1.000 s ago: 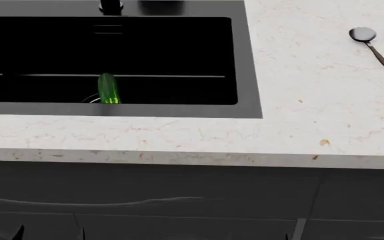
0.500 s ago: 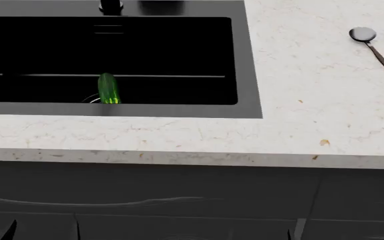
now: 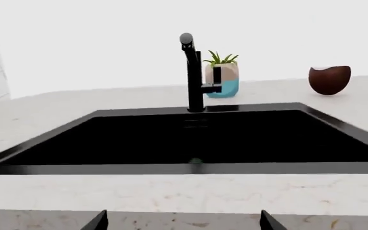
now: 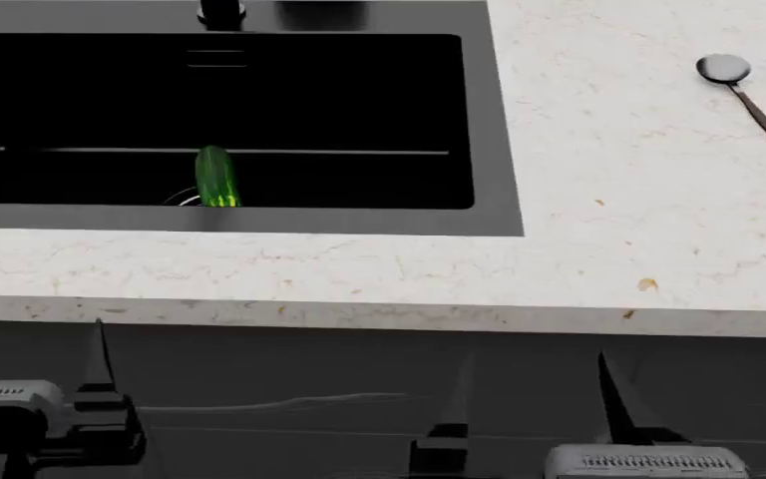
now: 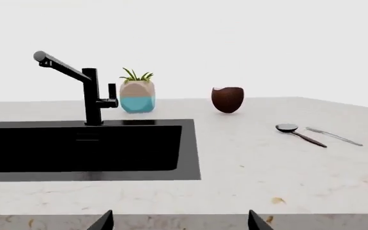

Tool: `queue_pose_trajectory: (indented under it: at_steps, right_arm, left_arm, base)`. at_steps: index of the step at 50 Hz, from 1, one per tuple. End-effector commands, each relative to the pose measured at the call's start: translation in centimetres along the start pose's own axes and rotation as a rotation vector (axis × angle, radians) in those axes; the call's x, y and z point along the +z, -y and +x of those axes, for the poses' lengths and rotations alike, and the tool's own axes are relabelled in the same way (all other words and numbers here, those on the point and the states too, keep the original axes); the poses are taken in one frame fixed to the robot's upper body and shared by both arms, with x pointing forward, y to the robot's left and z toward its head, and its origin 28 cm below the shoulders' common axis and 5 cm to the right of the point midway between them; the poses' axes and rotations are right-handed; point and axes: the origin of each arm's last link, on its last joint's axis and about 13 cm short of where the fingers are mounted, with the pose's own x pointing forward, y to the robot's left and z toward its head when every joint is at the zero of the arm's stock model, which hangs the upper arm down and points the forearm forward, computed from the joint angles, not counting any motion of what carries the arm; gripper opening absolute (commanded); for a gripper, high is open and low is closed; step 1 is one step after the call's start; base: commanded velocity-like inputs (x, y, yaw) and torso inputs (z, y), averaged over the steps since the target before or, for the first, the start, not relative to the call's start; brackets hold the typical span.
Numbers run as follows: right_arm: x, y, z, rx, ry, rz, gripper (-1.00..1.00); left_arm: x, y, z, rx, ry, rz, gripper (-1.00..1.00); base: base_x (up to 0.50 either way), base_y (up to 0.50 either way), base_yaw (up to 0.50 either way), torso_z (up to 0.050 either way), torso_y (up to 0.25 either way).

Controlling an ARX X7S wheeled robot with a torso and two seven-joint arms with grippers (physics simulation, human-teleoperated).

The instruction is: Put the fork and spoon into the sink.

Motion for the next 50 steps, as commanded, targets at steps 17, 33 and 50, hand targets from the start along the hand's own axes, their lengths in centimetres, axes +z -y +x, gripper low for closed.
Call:
queue_pose_trajectory:
  at_steps: [17,33,50]
  right_arm:
    - [10.3,1.9,3.9,0.043,0.057,-0.085,1.00]
    - [11.8,2.3,4.9,0.014,0.085,-0.069,1.00]
    - [13.1,2.3,5.3,0.025,0.113,-0.040,1.00]
  left_arm:
    - [8.7,-0.5,5.3,-0.058,0.090,0.025,1.00]
    - [10.7,-2.0,5.9,0.078,0.169,-0.025,1.00]
    - [12.0,-5.9,0.9,0.490,0.164,-0.006,1.00]
  base:
    - [0.00,0.00,0.00,0.000,0.000]
    - [0.00,0.00,0.00,0.000,0.000]
    - [0.00,0.00,0.00,0.000,0.000]
